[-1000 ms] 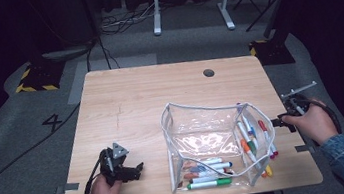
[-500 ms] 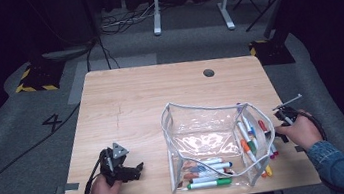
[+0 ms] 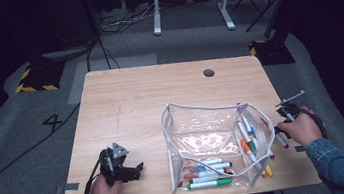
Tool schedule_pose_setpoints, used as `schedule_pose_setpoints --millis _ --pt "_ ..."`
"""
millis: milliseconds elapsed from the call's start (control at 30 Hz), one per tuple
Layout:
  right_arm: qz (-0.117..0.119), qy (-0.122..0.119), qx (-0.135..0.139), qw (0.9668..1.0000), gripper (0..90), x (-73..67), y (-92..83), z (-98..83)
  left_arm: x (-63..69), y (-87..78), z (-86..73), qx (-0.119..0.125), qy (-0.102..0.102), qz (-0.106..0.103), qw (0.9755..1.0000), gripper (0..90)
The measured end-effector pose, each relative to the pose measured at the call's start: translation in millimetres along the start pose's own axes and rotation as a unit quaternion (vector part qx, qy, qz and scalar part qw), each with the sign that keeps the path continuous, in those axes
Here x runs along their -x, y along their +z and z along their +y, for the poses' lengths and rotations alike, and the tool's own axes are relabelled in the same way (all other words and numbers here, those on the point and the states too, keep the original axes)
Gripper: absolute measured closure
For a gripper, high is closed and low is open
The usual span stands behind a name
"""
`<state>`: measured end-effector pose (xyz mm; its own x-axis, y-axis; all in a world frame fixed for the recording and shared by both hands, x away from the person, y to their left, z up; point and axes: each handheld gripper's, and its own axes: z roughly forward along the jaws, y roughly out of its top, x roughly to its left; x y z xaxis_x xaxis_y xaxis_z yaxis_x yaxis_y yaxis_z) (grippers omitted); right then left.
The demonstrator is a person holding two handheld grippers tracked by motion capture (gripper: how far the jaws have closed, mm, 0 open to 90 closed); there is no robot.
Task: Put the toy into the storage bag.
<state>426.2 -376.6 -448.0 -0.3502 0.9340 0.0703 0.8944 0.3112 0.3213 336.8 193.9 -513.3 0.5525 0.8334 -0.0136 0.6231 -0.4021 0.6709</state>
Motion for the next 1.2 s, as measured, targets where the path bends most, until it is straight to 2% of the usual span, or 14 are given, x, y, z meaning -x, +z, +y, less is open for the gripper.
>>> schedule_pose_setpoints --millis 167,367,567,733,833,933,1067,1200 --pt "0.002 -0.010 0.030 0.9995 77.0 0.4 -29.6 8.7 0.3 0.1 0.0 0.000 -0.002 -0.001 1.0000 0.0" --pt "0.006 -0.041 0.057 0.9975 77.0 -6.9 -68.6 20.5 0.3 0.1 0.0 0.000 -0.002 -0.001 1.0000 0.0" --pt "0.011 -0.074 0.089 0.9932 77.0 -20.5 -105.7 31.7 0.4 0.0 0.0 0.000 -0.002 -0.001 1.0000 0.0" --pt "0.018 -0.103 0.109 0.9885 77.0 -38.1 -132.8 38.6 0.3 0.1 0.0 0.000 -0.002 -0.001 1.0000 0.0" --pt "0.022 -0.126 0.120 0.9845 77.0 -52.4 -148.0 41.8 0.3 0.1 0.0 0.000 -0.002 -0.001 1.0000 0.0" --pt "0.029 -0.156 0.130 0.9787 77.0 -70.0 -160.9 44.0 0.2 0.1 0.0 0.001 -0.001 0.000 1.0000 0.0" --pt "0.041 -0.205 0.138 0.9682 77.0 -100.2 -174.3 45.1 0.2 0.1 0.0 0.001 -0.001 0.000 1.0000 0.0" --pt "0.057 -0.254 0.132 0.9565 77.0 -132.9 -179.9 43.4 0.2 0.1 0.0 0.001 -0.001 0.000 1.0000 0.0"
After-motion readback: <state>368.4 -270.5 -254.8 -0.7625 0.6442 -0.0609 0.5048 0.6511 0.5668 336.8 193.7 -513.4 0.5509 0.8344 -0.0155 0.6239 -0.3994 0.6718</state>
